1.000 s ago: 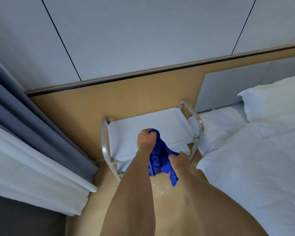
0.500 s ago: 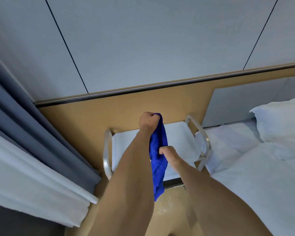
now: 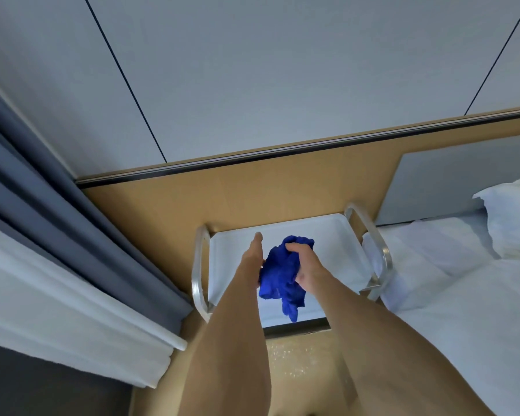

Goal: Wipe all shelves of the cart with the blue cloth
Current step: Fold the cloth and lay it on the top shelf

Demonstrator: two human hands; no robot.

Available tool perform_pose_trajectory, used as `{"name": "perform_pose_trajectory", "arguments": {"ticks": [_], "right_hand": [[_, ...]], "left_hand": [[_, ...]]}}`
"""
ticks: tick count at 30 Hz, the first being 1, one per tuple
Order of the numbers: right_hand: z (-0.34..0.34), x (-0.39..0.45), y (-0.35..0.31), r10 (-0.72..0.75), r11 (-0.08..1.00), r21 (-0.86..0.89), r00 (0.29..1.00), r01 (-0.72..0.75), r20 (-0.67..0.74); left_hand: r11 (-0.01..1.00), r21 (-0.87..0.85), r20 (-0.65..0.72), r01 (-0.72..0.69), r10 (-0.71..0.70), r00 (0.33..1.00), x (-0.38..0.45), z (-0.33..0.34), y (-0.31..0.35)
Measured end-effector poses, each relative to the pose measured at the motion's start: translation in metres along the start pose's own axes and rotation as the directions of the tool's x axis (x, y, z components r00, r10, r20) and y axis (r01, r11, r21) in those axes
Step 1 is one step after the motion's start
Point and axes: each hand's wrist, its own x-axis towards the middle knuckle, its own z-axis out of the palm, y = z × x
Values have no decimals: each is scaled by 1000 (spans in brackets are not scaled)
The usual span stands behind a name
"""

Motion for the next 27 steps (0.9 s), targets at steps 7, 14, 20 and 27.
{"name": "perform_pose_trajectory", "arguments": {"ticks": [7,14,20,27], "right_hand": [[3,2,-9,-39,996,-90,979,21,-198],[9,-3,-2,39,973,-202,948,-107,-317],[9,6,5,114,993,18,962,-113,-247],[11,25,17,112,992,83,975,-98,-191]], "left_hand": [[966,176,-69,-189,203,977,24,15,-1],[920,15,-266,-392,381,885,42,19,-1],[965,-117,-334,-236,186,924,45,6,-16],[998,-56,21,34,-33,999,58,2,-49]]}}
